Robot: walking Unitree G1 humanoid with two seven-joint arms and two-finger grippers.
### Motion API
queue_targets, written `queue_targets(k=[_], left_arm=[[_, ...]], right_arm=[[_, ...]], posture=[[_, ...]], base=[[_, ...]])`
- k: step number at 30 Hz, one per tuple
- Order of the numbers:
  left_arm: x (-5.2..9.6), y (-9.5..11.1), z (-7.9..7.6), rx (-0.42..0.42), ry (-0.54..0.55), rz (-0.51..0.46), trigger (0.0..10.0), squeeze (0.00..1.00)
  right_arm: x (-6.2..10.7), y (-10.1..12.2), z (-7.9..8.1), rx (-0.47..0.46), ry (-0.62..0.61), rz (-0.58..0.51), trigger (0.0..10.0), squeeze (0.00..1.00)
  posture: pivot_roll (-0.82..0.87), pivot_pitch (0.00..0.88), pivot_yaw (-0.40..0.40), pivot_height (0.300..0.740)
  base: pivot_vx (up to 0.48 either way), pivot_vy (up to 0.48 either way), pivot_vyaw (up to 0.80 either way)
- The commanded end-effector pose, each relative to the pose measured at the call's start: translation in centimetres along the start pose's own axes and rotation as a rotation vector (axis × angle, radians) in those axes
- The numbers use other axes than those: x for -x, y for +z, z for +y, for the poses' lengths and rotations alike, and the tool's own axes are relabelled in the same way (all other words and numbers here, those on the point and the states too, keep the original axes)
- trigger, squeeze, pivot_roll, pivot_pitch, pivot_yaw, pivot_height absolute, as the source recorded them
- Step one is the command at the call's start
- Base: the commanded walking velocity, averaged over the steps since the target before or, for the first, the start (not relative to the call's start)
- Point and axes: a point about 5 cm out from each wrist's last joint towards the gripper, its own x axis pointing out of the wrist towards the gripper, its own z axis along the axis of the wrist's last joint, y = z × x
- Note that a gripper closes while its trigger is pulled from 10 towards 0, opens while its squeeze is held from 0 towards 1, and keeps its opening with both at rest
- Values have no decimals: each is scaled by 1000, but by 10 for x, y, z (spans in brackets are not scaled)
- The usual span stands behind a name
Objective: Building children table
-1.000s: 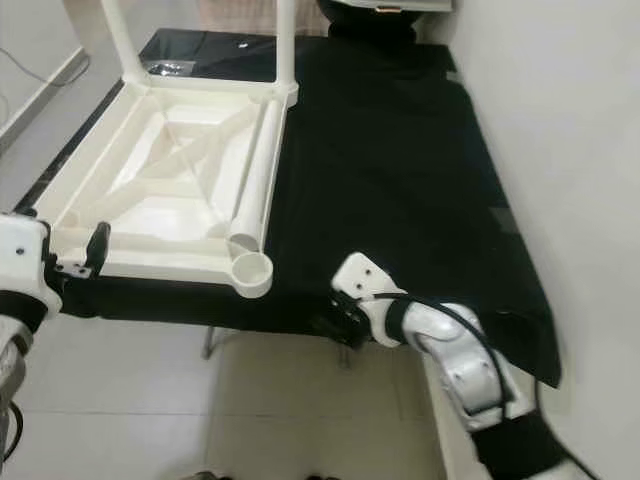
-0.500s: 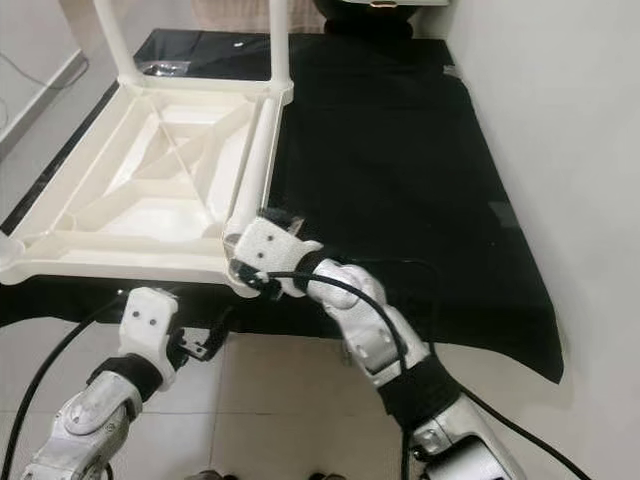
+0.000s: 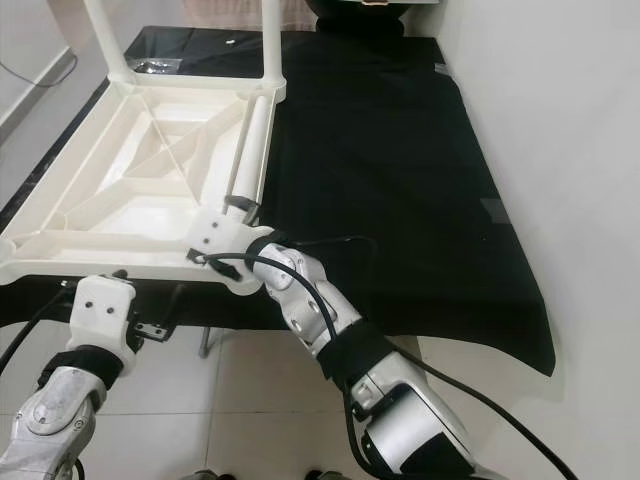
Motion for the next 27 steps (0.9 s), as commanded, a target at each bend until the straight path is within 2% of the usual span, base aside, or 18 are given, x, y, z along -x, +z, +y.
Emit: queue_targets(k=[1,8,10,11,13,18,24,25,27], left_arm=[[3,-4,0,-19,2,24,10000,0],[5,-1,-2,-21,8,22,10000,0],[7,-1,0,-21,19,29,10000,0],[7,-1,0,-21,19,29,10000,0],[9,-2,0,-18,26,36,10000,0],[8,-1,-3,-9,25,32,10000,0],[8,0,-4,-9,23,30,10000,0],[9,0,-4,-10,25,33,10000,0],[9,0,-4,-10,25,34,10000,0]], right_arm=[[-5,-4,2,51,-21,52,10000,0],[-12,-3,-7,121,-48,78,10000,0],[-14,-6,-20,174,-71,100,10000,0],[-14,-6,-20,174,-71,100,10000,0],[-15,-10,-27,253,-62,129,10000,0],[-17,-10,-21,329,0,138,10000,0],[-16,-11,-21,337,40,133,10000,0],[-15,-9,-28,285,72,118,10000,0],[-14,-9,-31,272,78,111,10000,0]], posture=[[169,208,-64,740],[176,221,-73,740],[171,231,-79,740],[171,231,-79,740],[163,237,-84,740],[160,244,-88,740],[158,247,-88,740],[156,249,-91,740],[156,249,-91,740]], base=[[0,0,0],[0,0,0],[0,0,0],[0,0,0],[0,0,0],[0,0,0],[0,0,0],[0,0,0],[0,0,0]])
